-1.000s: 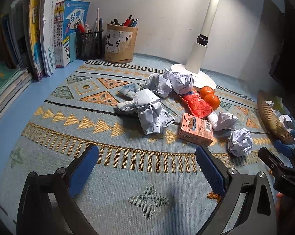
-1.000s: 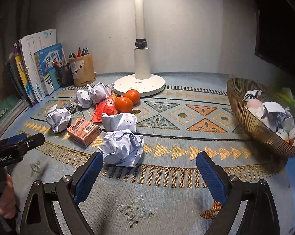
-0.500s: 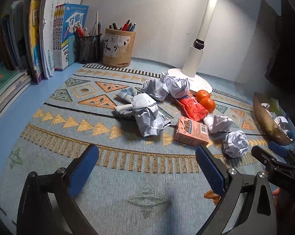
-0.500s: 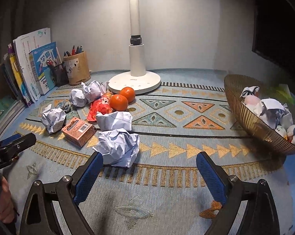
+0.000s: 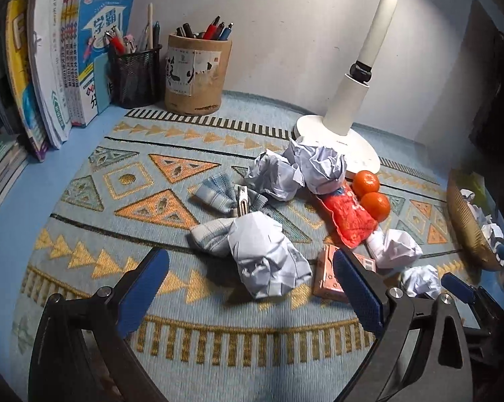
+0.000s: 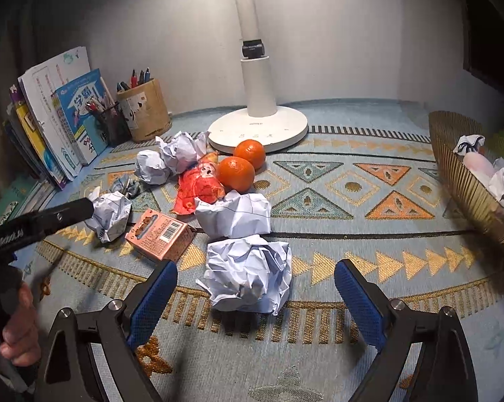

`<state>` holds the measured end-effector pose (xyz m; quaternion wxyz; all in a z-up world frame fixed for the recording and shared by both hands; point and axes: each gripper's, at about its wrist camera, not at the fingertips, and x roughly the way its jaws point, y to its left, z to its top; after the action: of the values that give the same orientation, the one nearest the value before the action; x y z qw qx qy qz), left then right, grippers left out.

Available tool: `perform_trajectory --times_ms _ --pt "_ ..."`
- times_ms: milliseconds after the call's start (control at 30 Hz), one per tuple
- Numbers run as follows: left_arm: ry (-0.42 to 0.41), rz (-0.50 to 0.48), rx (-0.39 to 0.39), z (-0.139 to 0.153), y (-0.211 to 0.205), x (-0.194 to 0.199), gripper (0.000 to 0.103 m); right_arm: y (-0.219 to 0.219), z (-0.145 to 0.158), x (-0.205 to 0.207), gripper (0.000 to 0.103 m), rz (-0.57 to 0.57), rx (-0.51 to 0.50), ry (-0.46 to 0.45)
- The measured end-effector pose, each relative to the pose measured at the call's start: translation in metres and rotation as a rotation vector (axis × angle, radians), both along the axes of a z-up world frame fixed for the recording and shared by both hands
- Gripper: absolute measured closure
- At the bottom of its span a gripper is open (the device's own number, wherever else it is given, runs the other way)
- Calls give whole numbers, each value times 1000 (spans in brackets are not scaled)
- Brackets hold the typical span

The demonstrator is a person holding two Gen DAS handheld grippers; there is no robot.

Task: Organize objects
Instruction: 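Grasp a paper ball with the left tool while the right tool grasps another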

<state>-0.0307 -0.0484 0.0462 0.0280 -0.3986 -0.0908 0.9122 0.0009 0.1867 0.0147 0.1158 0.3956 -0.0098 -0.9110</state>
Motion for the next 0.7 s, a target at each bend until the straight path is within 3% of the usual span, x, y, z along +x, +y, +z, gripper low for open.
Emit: perform_trajectory --times_ms 67,100,133,167,233,267,433,600,700 --pt "-2 0 -17 -4 4 -7 13 -3 -5 -6 21 10 10 -36" --pt "-2 -4 -13 -6 5 -9 21 -5 -7 -7 33 25 11 -47" --pt "-5 -8 -5 -9 5 -9 32 -6 -8 -6 41 37 12 -50" --pt "-11 -15 0 -12 6 -9 38 -9 -8 -5 43 43 19 -42" --pt "-19 -24 -13 -18 9 -9 64 -11 -6 -1 49 48 32 -17" --pt "-24 -26 -24 -19 10 -9 69 -11 -5 0 50 49 32 -7" --pt "41 -44 2 -4 10 9 72 -7 5 11 51 65 -6 64" --pt "139 -132 105 18 20 53 72 6 15 32 51 50 -49 116" --pt "141 -175 148 21 30 74 72 16 16 45 51 38 -52 111"
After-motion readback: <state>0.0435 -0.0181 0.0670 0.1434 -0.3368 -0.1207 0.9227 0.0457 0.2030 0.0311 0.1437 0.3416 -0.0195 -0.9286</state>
